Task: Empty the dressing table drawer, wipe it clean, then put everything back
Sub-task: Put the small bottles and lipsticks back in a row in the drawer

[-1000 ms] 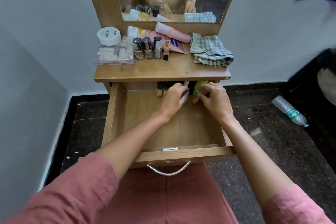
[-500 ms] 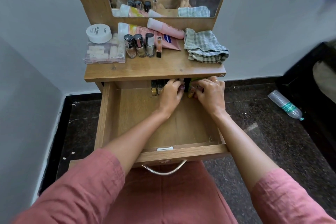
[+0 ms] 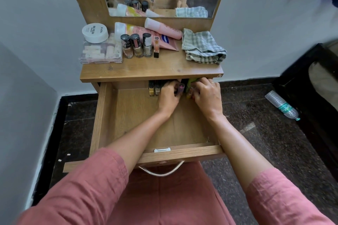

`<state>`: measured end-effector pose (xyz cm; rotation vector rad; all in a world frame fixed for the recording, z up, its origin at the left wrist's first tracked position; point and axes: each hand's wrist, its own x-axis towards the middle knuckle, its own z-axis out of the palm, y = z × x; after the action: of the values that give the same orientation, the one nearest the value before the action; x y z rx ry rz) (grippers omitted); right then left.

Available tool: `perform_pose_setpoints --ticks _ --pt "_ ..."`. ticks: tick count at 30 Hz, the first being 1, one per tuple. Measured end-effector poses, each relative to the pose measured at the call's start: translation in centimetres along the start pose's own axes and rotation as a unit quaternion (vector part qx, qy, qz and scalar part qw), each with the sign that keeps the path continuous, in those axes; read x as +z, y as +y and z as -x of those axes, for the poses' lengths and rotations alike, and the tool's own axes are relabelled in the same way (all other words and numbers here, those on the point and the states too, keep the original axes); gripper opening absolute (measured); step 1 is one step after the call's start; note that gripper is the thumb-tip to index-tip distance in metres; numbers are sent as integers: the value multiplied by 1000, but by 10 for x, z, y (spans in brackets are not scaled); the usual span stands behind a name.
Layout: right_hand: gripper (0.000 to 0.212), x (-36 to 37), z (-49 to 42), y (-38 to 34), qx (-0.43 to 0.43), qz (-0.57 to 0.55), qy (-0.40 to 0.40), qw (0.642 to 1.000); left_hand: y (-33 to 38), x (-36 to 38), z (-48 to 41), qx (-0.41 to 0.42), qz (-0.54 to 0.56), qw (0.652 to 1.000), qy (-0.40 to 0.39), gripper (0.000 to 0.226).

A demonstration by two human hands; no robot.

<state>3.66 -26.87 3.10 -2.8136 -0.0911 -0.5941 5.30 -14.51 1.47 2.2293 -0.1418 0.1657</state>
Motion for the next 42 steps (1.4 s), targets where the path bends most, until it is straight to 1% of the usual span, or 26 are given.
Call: perform_pose_setpoints --ticks 5,9,13,19,23,27,32,36,39,42 --pt "6 1 0 0 -18 35 38 999 -5 5 -1 -17 0 1000 -9 21" --pt "7 0 -1 0 -39 51 50 997 -4 9 1 -45 14 999 -22 19" --pt "14 -1 0 -1 -47 83 36 995 -7 14 1 -67 26 997 -40 29" --pt "22 -3 0 -4 -43 111 9 993 -2 20 -3 -70 36 995 -54 32" --pt "24 -4 1 -5 -46 121 7 992 2 22 -4 -70 22 996 -59 26" --pt "25 -2 0 -4 -42 130 5 991 2 20 -3 -61 12 996 -58 24" --pt "27 0 1 -3 -37 120 22 992 -1 19 -2 -73 4 995 -67 19" --pt "26 -2 2 -2 -30 100 22 994 8 8 1 -61 -2 996 -59 15" --pt "21 -5 3 -1 -28 50 23 998 15 -7 6 -48 -11 998 -50 17" --pt "10 -14 5 -1 -3 -31 16 999 17 -26 14 1 -17 998 -59 27"
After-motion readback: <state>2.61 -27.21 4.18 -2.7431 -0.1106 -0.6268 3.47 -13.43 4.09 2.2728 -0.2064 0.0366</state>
